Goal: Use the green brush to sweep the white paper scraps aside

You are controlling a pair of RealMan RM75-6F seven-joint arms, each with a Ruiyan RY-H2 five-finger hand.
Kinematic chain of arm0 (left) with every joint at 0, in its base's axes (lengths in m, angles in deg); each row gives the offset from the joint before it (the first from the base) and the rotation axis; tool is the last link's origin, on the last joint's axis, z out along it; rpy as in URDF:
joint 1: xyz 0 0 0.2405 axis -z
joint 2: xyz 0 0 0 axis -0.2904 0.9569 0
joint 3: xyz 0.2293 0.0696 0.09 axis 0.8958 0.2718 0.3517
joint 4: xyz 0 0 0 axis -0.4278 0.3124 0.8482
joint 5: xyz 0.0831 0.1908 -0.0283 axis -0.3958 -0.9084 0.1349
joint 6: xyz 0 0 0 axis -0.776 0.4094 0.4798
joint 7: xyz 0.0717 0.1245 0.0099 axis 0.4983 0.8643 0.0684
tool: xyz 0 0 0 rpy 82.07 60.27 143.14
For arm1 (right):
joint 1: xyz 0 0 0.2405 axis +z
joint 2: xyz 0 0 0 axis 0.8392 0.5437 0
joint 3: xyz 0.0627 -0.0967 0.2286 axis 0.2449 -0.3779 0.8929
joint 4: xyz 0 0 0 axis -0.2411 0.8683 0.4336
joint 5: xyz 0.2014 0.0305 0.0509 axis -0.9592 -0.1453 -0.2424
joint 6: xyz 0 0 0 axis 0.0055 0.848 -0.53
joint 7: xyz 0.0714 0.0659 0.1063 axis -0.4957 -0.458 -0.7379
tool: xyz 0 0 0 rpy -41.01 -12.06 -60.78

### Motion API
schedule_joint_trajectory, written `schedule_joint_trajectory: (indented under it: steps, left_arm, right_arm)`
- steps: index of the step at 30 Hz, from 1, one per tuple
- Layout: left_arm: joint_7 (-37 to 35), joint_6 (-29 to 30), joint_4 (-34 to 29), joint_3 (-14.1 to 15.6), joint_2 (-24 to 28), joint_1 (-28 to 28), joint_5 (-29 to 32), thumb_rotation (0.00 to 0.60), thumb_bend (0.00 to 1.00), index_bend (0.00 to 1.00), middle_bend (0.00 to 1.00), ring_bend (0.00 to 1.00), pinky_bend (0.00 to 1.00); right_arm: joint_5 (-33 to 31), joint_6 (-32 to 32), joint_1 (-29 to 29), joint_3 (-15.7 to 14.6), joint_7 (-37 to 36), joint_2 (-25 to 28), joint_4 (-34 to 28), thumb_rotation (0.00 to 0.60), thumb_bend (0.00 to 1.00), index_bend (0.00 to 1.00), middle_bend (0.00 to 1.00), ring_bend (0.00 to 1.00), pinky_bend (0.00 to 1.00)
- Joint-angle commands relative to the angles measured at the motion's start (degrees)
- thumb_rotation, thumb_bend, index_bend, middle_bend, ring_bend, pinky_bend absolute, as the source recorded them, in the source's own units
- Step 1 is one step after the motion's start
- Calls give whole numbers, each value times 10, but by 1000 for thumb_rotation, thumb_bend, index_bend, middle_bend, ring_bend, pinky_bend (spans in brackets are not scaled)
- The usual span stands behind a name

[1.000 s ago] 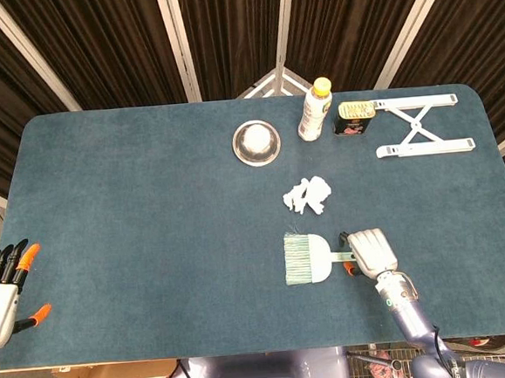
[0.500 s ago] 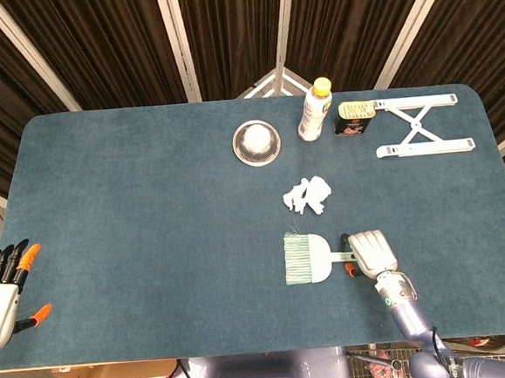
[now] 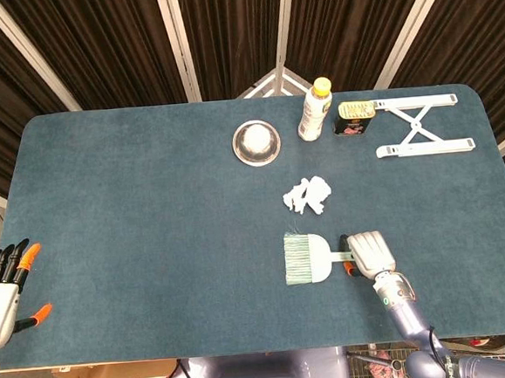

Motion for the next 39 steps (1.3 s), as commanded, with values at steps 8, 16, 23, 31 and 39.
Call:
schedule_joint_trajectory:
  steps: [8, 16, 23, 31, 39]
  left_arm:
    - [-1, 1, 0, -1, 0, 0, 0, 600, 0, 0, 0, 0, 15]
    - [-3, -2, -1, 0, 1, 1, 2, 600, 0, 0, 0, 0, 15]
    - [-7, -4, -3, 0, 3, 1, 1, 600, 0, 0, 0, 0, 15]
    - [-13, -11, -6, 0, 6, 5, 4, 600, 0, 0, 0, 0, 15]
    - [-23, -26, -10, 1, 12, 9, 12, 600, 0, 0, 0, 0, 15]
  right_arm:
    - [22, 21, 8, 13, 1, 33, -48, 600, 564, 801, 974, 1000, 953]
    - [22, 39, 22, 35, 31, 73, -93, 600, 564, 831, 974, 1000, 953]
    - [-11, 54, 37, 66, 47, 69, -90, 600, 564, 831, 974, 1000, 953]
    - [-70, 38, 80, 91, 93, 32, -48, 600, 564, 831, 974, 1000, 953]
    - [-124, 4, 132, 109, 128, -11, 46, 600, 564, 842, 974, 1000, 953]
